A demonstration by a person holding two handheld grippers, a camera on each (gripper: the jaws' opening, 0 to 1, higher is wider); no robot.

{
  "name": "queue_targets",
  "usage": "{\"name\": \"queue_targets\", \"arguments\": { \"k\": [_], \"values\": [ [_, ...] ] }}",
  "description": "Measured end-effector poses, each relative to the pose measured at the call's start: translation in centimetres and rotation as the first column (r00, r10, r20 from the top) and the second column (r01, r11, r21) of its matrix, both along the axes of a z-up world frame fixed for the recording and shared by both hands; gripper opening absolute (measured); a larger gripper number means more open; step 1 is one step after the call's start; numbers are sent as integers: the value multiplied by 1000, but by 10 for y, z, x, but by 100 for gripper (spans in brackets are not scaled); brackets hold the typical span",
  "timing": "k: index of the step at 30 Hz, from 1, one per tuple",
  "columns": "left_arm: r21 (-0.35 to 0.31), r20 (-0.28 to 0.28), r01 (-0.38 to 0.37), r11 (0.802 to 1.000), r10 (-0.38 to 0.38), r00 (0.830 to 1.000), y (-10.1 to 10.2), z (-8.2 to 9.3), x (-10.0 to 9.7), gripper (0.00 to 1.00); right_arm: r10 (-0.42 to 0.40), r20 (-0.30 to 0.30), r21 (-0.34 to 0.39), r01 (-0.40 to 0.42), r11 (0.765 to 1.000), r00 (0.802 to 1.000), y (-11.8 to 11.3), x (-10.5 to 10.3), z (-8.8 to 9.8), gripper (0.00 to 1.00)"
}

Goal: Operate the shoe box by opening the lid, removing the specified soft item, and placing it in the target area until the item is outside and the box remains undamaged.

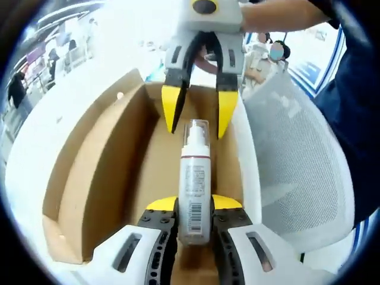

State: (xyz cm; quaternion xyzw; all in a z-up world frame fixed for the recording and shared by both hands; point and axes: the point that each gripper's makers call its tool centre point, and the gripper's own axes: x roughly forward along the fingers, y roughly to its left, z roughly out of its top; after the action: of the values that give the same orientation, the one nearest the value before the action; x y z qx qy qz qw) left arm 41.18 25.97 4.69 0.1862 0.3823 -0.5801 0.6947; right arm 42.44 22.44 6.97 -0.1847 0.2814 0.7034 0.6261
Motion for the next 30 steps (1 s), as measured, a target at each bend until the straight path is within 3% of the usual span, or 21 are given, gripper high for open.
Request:
{"name": "queue_targets", "arguments": {
  "k": [11,22,30],
  "values": [
    [-133,-22,-15,991,13,1000,-22,26,-1,18,-6,-70,91,12,996,998,15,-5,25,23],
    [-199,-21,-39,979,36,999,-23,38,-3,18,4,-109,111,8,994,994,15,-11,32,27],
    [-207,-27,-31,978,25,999,-27,39,-7,18,14,-145,91,-1,996,989,10,-15,32,22]
  ]
}}
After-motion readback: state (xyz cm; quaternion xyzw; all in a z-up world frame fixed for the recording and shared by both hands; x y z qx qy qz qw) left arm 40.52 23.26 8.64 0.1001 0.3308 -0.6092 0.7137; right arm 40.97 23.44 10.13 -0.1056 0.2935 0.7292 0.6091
